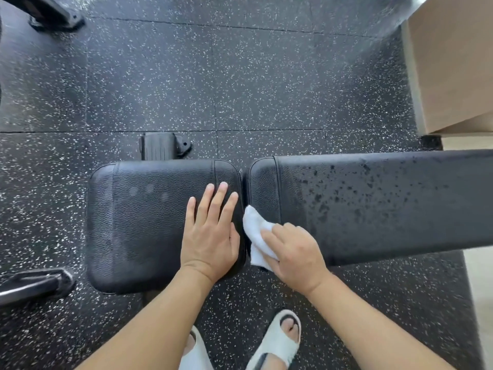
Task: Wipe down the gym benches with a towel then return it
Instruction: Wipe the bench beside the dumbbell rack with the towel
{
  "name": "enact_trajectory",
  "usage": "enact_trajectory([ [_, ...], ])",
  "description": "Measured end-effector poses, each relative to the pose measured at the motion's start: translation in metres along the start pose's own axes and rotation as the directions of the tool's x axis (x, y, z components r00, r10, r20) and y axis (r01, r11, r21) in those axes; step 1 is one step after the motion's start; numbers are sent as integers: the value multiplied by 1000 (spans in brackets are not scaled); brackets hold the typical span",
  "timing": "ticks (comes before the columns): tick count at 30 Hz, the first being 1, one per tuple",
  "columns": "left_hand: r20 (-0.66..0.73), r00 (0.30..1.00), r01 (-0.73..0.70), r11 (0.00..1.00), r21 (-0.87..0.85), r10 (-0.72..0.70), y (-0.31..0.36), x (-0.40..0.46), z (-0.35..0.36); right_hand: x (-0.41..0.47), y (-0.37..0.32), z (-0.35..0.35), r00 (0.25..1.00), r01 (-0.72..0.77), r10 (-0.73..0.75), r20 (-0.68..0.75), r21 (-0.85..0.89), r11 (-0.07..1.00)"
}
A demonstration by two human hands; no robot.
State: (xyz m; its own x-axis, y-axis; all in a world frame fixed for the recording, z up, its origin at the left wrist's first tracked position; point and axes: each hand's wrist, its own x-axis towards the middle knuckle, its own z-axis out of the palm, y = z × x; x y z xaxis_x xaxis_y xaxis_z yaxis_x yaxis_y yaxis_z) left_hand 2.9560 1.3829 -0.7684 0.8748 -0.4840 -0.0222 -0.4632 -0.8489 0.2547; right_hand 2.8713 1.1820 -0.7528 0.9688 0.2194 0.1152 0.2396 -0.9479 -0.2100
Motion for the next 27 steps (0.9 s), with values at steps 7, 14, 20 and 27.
enact_trajectory([
  [7, -40, 999, 4, 1000, -4, -4, 1, 0, 0, 132, 29, 5, 950, -263, 252, -184, -42, 964],
  [14, -67, 998, 7, 1000, 11, -6, 3, -1, -3, 172, 42, 11, 932, -329, 323, -164, -14, 944],
  [20, -71, 997, 20, 998, 54, -16, 2, -1, -2, 140, 34, 4, 954, -236, 239, -183, 36, 971],
  [27, 25, 975, 218, 972, 92, -221, 38, 1, -15, -19, 61, -19, 993, -26, 36, -109, 94, 995],
])
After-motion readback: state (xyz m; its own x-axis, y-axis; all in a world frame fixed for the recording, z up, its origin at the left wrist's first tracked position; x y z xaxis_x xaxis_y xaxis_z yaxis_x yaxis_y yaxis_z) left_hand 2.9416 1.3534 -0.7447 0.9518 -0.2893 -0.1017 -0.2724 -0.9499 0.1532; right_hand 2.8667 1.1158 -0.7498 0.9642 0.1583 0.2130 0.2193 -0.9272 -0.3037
